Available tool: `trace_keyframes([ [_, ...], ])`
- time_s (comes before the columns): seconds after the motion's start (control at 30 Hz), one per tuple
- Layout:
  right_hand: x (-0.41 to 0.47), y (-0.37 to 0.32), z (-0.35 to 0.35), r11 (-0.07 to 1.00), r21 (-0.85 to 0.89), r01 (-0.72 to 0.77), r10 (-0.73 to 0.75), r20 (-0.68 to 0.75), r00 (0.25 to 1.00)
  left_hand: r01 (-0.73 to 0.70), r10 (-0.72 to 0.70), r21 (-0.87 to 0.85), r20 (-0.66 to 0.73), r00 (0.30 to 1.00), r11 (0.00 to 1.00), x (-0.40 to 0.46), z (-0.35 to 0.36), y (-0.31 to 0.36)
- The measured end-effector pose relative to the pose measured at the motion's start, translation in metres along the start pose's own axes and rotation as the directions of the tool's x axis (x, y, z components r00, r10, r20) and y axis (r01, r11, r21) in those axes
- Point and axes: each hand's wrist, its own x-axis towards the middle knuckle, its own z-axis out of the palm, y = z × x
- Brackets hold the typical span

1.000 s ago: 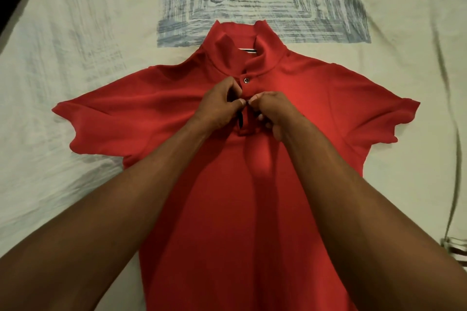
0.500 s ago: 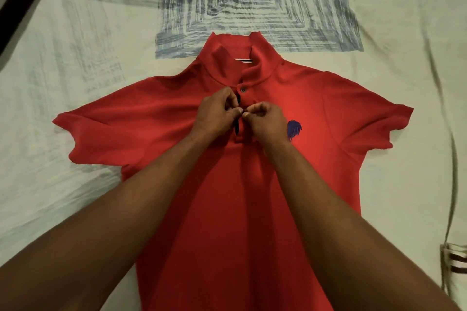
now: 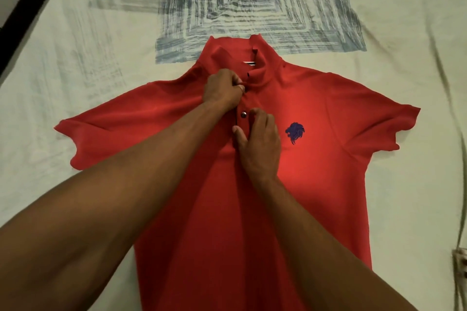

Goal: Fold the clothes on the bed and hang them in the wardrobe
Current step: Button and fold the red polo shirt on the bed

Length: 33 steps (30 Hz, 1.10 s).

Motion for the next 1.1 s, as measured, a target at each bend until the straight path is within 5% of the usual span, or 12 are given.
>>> trace_keyframes([
  [0.17,-0.004,0.005,0.005,0.998,-0.053,0.026,-0.028,-0.029,0.999,-0.056,0.057,0.055,-0.013,0.998,0.997,0.002,0.007,-0.009],
  [0.5,-0.007,0.002,0.006,0.993,-0.101,0.066,-0.071,-0.046,0.996,0.073,-0.067,-0.107,0.067,0.996,0.992,0.006,-0.004,0.002],
  [0.67,0.016,0.003,-0.004,0.997,0.005,0.083,-0.082,-0.114,0.99,-0.139,0.154,0.076,-0.246,0.957,0.987,0.004,-0.015,-0.007],
  [0.77,0.04,0.004,-0.007,0.993,-0.046,0.108,-0.114,-0.167,0.979,-0.167,0.209,0.154,-0.318,0.925,0.974,0.02,-0.027,-0.01],
  [0.93,0.099,-0.011,-0.018,0.998,0.048,0.029,-0.018,-0.218,0.976,0.097,-0.048,0.148,-0.306,0.951,0.984,0.059,-0.042,0.009],
  [1.1,0.164,-0.035,-0.018,0.987,-0.125,-0.101,0.095,-0.05,0.994,0.31,-0.281,0.266,-0.144,0.949,0.913,0.078,-0.044,0.022],
])
